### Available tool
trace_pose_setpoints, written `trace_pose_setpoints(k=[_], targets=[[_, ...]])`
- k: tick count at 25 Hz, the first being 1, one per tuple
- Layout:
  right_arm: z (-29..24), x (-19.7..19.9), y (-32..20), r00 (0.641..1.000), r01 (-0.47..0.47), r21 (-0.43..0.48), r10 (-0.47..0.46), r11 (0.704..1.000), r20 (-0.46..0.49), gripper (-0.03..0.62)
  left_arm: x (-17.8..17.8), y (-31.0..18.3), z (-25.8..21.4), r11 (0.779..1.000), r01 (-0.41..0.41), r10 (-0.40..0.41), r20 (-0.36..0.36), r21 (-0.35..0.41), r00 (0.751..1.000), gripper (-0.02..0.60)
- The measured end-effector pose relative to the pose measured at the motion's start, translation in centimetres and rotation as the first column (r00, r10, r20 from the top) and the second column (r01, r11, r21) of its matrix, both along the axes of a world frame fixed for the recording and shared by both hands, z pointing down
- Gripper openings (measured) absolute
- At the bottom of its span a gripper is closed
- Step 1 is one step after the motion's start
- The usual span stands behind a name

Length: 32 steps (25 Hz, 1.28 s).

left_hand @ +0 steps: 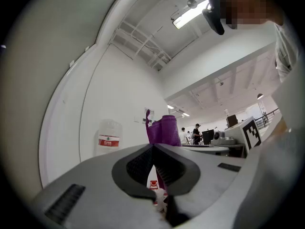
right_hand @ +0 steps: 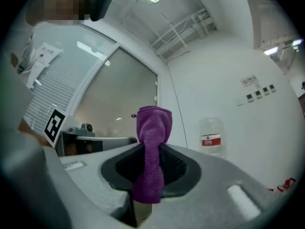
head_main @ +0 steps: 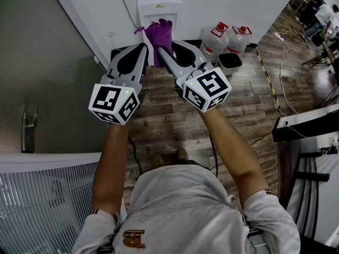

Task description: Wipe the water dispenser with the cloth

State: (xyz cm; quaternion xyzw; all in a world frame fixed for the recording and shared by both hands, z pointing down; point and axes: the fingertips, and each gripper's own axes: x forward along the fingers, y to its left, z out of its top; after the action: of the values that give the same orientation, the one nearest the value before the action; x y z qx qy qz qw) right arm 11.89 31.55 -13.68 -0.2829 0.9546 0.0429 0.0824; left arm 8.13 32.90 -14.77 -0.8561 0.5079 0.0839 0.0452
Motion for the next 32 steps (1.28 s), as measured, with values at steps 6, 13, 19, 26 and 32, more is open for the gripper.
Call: trace_pose_setpoints(k=[6, 13, 19, 26, 32], targets=[[-0.3, 0.1, 0.4, 1.000, 0.001, 0.008, -0.001, 1.000, -0.005, 0.092, 0.3, 0.2, 0.0, 1.000, 0.000, 0.000, -0.001, -0.002, 1.000, -0.002], [-0.2, 0.6, 0.3, 1.000, 0.011, 0.036, -0.011, 0.999, -0.011, 0.094, 0.7, -0.5, 0.5, 1.000, 0.023, -0.023, 0.006, -0.003, 1.000, -0.002], [0.5, 2.8, -1.0, 1.000, 0.018, 0.029, -0.018, 0.999, -0.009, 0.094, 1.9, -1.9, 0.6, 0.998, 0.057, -0.057, 0.030, -0.003, 0.998, -0.002], [1.6, 5.8, -2.6, 0.999, 0.000, 0.065, 0.003, 0.998, -0.042, 0.094, 3.6, -3.6, 1.3, 0.994, 0.106, -0.106, 0.041, 0.007, 0.994, -0.002], [3.0, 6.6, -4.7, 0.999, 0.002, 0.049, 0.000, 0.999, -0.042, 0.094, 3.6, -5.4, 2.1, 0.990, 0.138, -0.138, 0.047, 0.003, 0.989, -0.002]])
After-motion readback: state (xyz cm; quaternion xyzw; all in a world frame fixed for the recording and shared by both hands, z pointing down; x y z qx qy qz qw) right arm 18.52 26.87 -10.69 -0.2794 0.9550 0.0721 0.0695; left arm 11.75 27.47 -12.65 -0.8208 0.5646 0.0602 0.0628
